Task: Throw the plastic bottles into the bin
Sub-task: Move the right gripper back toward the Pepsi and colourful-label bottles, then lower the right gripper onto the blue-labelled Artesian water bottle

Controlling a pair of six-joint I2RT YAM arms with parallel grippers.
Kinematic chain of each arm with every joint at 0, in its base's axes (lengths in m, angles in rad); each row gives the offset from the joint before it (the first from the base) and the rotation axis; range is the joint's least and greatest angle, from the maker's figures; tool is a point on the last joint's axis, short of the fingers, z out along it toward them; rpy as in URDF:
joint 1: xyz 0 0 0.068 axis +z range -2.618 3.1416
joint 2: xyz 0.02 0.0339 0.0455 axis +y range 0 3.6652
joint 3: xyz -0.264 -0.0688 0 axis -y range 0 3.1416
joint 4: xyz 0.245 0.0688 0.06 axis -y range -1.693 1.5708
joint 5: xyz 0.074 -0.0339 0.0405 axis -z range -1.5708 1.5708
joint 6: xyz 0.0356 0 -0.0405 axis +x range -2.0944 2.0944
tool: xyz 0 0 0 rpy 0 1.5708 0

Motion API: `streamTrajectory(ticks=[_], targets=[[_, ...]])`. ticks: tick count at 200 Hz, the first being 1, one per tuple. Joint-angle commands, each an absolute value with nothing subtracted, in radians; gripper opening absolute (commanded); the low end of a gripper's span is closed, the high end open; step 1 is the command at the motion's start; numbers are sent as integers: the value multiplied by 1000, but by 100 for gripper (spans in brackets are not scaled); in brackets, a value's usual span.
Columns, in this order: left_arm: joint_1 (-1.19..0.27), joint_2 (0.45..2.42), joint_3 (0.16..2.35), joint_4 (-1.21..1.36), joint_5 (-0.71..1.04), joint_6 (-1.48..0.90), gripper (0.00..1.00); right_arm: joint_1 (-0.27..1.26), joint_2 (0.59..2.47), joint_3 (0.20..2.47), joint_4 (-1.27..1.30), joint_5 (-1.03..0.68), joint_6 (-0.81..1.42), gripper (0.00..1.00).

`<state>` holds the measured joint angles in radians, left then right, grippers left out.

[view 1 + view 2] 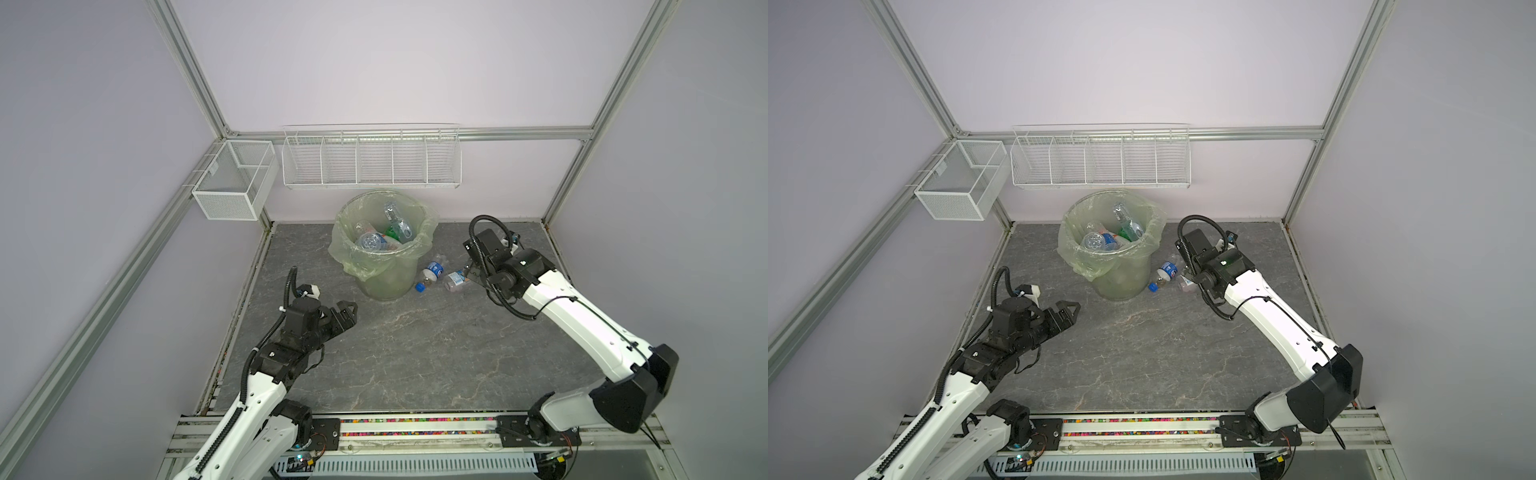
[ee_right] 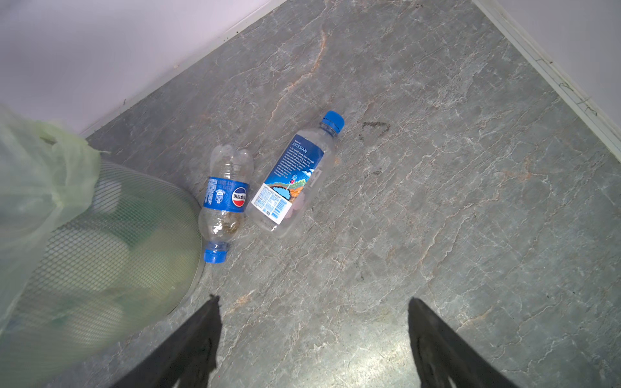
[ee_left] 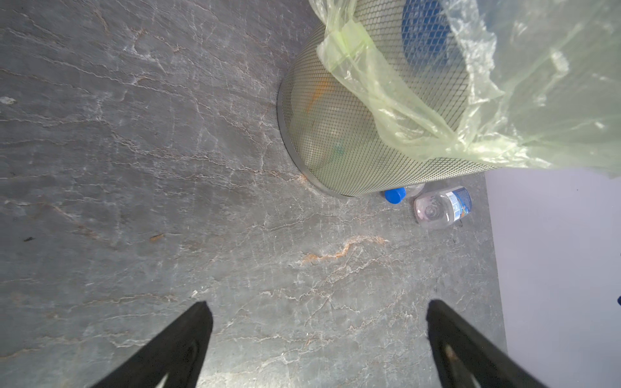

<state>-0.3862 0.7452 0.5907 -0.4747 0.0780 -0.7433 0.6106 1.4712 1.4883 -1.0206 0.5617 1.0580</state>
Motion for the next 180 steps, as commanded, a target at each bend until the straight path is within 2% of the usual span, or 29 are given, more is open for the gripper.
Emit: streamTrajectory(ticks=[1,60,107,155,180], targets=[[-383,743,614,-511,77,-719,99,596,1508,1523,-1073,582,1162,88],[-383,727,576,-472,64,-740,99,558,1583,1545,-1095,588,1262,88],[-383,718,639,-555,34,-687,99,501,1682,1583,-1084,516,1250,88],[-382,640,602,-605,-30,-686,100,455,1788,1612,-1025,420,1222,88],[-382,620,601,-611,-45,-678,99,446,1844,1676,-1057,449,1196,88]])
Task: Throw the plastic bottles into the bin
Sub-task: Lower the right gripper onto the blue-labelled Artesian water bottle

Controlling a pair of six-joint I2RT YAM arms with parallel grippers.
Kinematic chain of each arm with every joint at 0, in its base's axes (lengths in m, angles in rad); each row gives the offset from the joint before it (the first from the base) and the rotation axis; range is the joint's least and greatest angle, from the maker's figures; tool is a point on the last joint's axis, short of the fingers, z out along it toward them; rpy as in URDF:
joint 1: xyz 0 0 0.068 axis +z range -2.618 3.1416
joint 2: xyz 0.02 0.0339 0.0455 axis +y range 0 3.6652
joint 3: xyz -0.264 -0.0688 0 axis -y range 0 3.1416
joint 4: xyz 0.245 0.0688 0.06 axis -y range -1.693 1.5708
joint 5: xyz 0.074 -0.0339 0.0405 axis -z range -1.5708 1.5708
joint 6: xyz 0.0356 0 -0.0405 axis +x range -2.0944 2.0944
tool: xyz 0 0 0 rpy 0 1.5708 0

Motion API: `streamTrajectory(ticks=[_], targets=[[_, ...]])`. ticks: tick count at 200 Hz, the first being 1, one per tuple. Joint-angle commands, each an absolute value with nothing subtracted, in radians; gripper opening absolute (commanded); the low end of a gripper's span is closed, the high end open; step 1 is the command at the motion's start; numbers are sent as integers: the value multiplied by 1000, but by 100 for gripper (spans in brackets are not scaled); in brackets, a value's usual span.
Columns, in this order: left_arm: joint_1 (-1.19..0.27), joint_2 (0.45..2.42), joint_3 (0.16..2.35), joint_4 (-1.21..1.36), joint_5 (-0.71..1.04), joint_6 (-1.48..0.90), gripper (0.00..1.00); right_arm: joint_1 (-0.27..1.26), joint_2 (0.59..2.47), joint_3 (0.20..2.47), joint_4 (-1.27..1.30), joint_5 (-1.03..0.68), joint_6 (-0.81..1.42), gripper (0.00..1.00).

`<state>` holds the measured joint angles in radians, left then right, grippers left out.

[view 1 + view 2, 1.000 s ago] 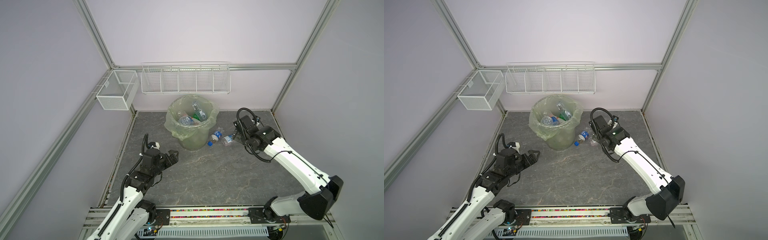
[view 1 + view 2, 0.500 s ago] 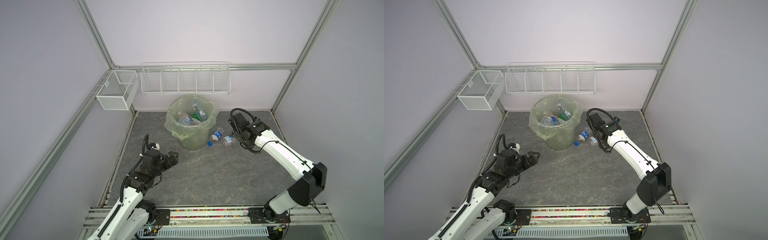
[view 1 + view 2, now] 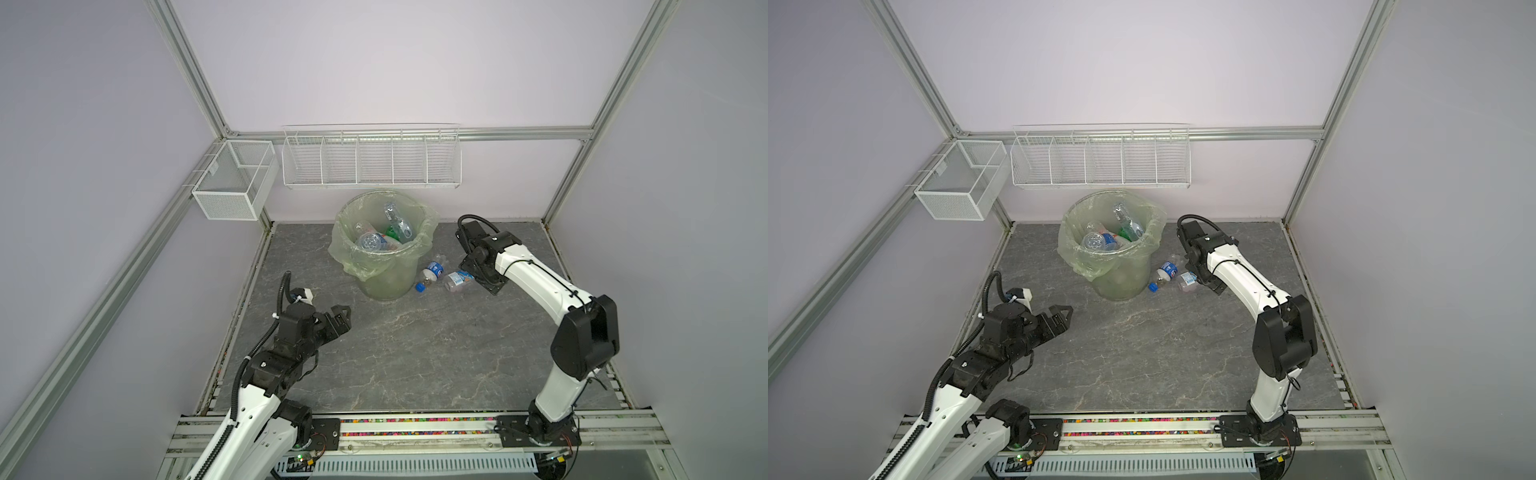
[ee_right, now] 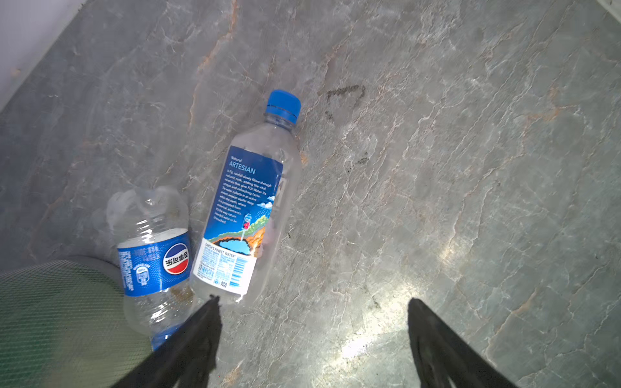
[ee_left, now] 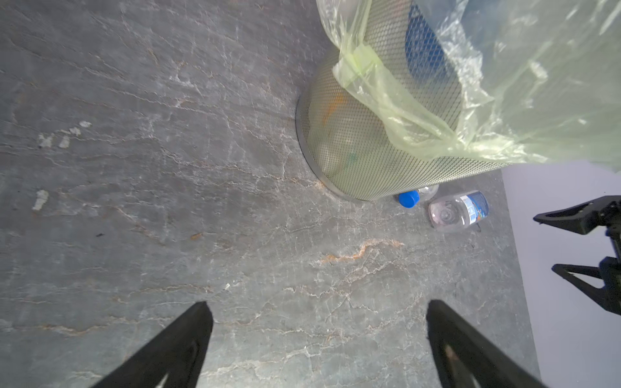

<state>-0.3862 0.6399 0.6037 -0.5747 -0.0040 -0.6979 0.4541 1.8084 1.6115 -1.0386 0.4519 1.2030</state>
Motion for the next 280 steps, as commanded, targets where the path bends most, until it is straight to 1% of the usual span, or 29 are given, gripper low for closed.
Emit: streamTrajectory(ticks=[1,16,56,70,79,119,153,182,224,280], targets=[[-382,620,602,-611,-46,-677,99,446,1846,1679,-1058,452,1195,88],[-382,625,611,-616,-51,-667,100,435,1862,1694,-1068,466,1202,88],[-383,648,629,-658,-71,-647,99,404,1910,1686,-998,364,1214,88],[-382,648,620,-658,-62,-652,99,387,1932,1688,-904,300,1140,88],[-383,645,611,-652,-56,-662,99,378,1944,1692,-897,277,1142,88],[-382,619,586,-642,-32,-685,99,371,1988,1686,-835,249,1198,88],[-382,621,578,-639,-32,-679,99,371,2081,1766,-884,243,1218,88],[-383,622,569,-633,-27,-688,99,372,2131,1778,-885,225,1247,88],[-382,621,573,-624,-23,-693,99,371,2145,1728,-869,211,1286,89],[-382,636,574,-607,-24,-693,99,373,2135,1640,-834,219,1295,95]])
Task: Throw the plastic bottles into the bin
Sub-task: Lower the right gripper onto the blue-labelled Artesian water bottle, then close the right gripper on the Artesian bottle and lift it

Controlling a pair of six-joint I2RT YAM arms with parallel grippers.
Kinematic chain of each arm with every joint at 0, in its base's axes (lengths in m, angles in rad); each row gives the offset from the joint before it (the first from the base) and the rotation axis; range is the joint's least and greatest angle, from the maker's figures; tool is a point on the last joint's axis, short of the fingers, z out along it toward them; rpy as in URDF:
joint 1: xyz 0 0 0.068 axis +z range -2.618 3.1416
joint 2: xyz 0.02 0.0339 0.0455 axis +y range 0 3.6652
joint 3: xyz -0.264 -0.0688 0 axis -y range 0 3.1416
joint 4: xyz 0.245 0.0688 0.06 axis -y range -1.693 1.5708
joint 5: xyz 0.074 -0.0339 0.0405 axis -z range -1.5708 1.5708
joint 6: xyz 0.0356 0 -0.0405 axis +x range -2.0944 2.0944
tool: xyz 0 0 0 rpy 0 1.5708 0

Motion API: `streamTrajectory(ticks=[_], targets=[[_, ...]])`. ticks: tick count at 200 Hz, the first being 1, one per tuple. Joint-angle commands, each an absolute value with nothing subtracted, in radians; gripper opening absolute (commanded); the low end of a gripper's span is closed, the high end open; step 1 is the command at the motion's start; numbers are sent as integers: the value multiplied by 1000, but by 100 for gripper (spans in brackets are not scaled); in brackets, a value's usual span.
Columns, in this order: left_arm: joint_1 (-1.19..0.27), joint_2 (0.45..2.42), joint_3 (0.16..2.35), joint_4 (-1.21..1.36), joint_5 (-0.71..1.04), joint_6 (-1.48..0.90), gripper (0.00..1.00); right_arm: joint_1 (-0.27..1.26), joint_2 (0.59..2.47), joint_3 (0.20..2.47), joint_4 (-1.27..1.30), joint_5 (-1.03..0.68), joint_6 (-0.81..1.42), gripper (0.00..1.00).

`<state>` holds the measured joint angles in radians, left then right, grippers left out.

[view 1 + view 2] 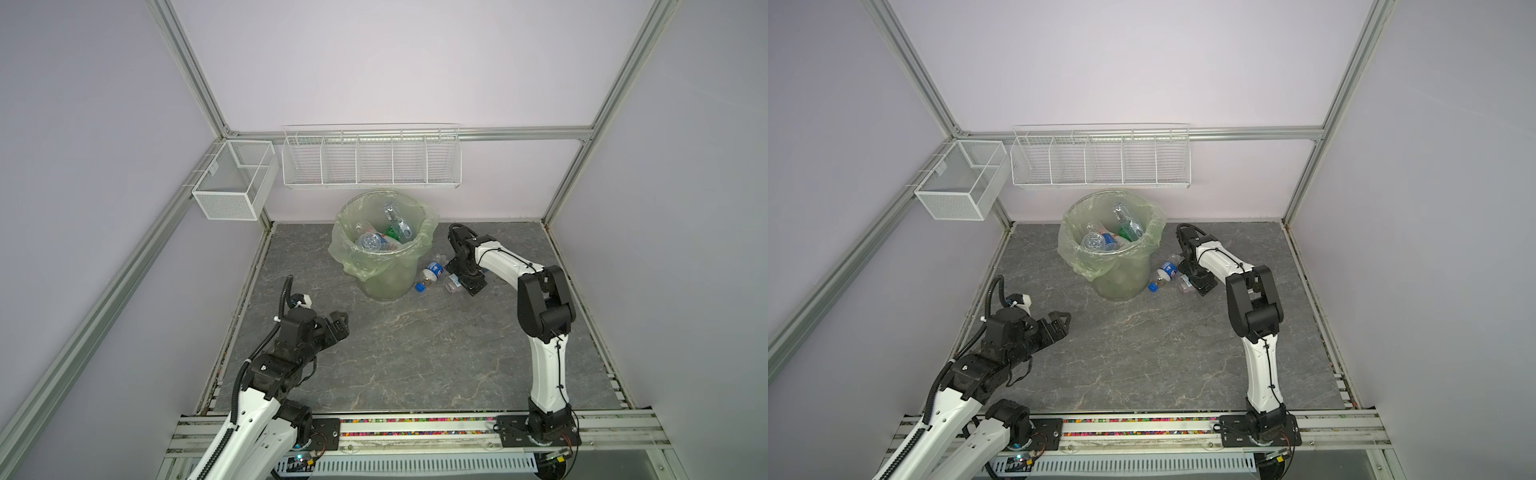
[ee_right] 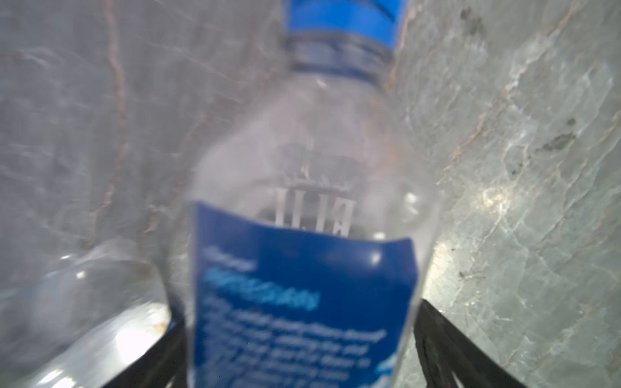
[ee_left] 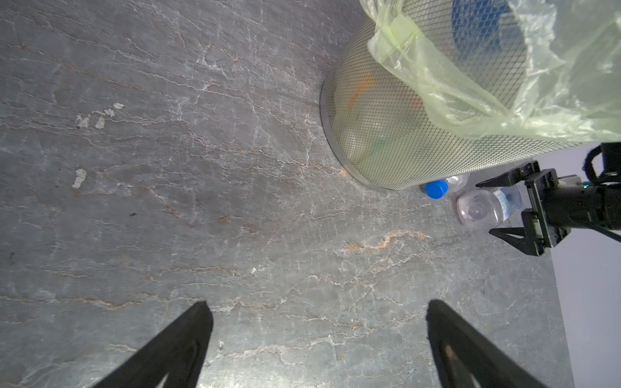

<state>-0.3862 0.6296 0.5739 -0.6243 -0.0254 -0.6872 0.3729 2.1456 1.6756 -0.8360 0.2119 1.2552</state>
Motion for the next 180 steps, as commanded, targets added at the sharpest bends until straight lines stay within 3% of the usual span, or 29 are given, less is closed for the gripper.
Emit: streamTrajectory(ticks=[1,22,51,72,114,180], targets=[[-382,636,574,-607,-24,-693,99,373,2134,1638,-834,220,1293,95],[-382,632,566,-606,-20,-706,99,378,2101,1578,-803,226,1295,100],[-383,613,543,-588,-18,-727,100,380,2033,1496,-781,263,1276,81],[-382,606,542,-583,-13,-732,100,380,1999,1468,-795,280,1262,77],[-383,617,547,-575,-9,-731,99,388,1960,1438,-802,303,1185,52],[-383,593,560,-593,-27,-748,100,391,1761,1199,-665,228,1102,50]])
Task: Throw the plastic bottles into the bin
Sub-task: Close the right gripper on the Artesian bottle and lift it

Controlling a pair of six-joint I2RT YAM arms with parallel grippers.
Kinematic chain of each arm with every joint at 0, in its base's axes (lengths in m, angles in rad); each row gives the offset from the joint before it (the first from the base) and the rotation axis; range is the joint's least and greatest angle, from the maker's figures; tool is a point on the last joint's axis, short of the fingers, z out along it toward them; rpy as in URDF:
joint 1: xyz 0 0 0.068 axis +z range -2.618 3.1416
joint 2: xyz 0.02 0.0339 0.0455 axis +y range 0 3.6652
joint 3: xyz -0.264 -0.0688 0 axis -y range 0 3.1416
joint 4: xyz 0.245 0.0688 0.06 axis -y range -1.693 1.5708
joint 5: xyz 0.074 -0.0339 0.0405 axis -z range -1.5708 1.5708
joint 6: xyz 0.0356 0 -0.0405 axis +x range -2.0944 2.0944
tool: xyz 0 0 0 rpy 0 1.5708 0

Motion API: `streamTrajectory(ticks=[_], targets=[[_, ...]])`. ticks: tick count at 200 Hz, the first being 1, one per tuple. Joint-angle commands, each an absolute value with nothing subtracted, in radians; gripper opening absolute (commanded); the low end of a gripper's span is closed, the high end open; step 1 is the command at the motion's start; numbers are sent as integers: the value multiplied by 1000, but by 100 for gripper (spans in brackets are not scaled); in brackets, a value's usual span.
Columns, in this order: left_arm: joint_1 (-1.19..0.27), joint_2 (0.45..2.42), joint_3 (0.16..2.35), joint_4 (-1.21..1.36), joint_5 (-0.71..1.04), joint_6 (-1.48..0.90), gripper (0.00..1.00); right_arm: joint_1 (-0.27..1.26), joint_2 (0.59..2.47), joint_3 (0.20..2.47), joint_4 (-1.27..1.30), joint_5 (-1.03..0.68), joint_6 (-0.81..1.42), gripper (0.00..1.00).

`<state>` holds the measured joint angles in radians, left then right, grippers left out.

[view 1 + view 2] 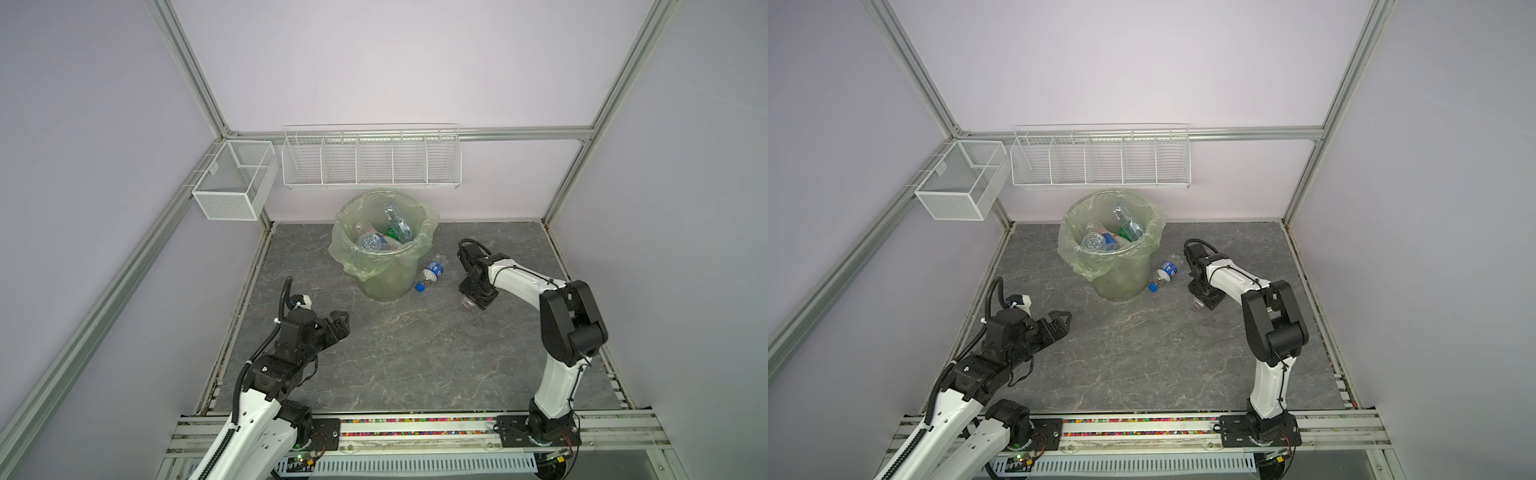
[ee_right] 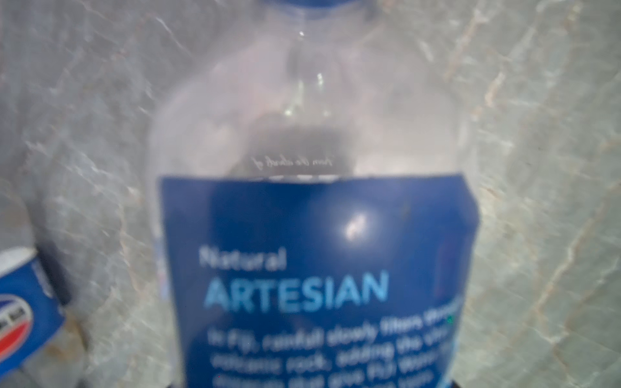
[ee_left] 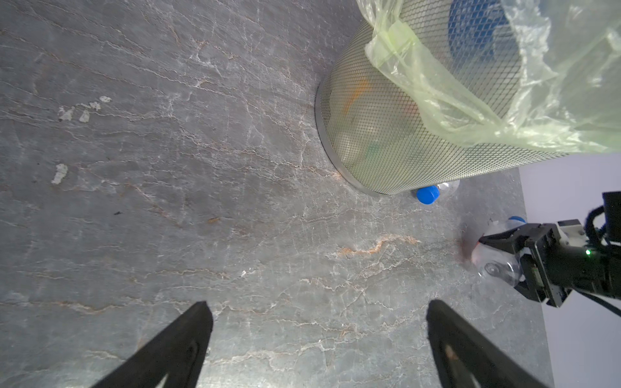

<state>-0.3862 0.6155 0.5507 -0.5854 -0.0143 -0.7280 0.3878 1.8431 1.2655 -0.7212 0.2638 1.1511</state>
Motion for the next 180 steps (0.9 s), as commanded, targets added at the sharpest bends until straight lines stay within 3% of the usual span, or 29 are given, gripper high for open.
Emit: streamTrajectory(ticks=[1,56,110,150,180], targets=[[-382,591,560,-592,-26,-749,100,391,1759,1199,-665,225,1097,50],[-382,606,553,-555,-21,-769,100,404,1635,1117,-695,127,957,49],[-383,618,544,-559,-33,-769,100,471,1384,994,-599,119,827,52],[-383,637,540,-532,-31,-773,100,503,1220,940,-497,21,760,52],[-382,664,550,-521,-30,-776,99,508,1208,993,-564,-25,742,54]])
